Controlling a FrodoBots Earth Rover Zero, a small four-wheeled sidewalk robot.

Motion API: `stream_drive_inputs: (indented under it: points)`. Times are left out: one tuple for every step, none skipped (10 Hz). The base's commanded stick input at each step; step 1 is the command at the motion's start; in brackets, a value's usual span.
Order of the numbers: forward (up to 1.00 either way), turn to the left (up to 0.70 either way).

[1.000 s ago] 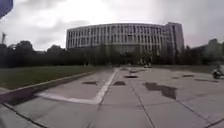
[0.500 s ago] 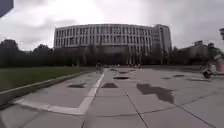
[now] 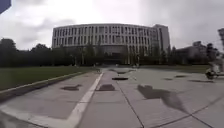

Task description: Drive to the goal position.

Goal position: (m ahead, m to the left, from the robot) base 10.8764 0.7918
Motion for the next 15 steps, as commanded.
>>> stream_drive_inputs:
  points:
    - [0.70,0.00]
    - [0.70,0.00]
    - [0.70,0.00]
    - [0.70,0.00]
    - [0.70,0.00]
    - [0.70,0.00]
    - [0.70,0.00]
    - [0.70,0.00]
    - [0.70,0.00]
    - [0.70,0.00]
    - [0.70,0.00]
    - [0.70,0.00]
    - [0.70,0.00]
    - [0.70,0.00]
    - [0.70,0.00]
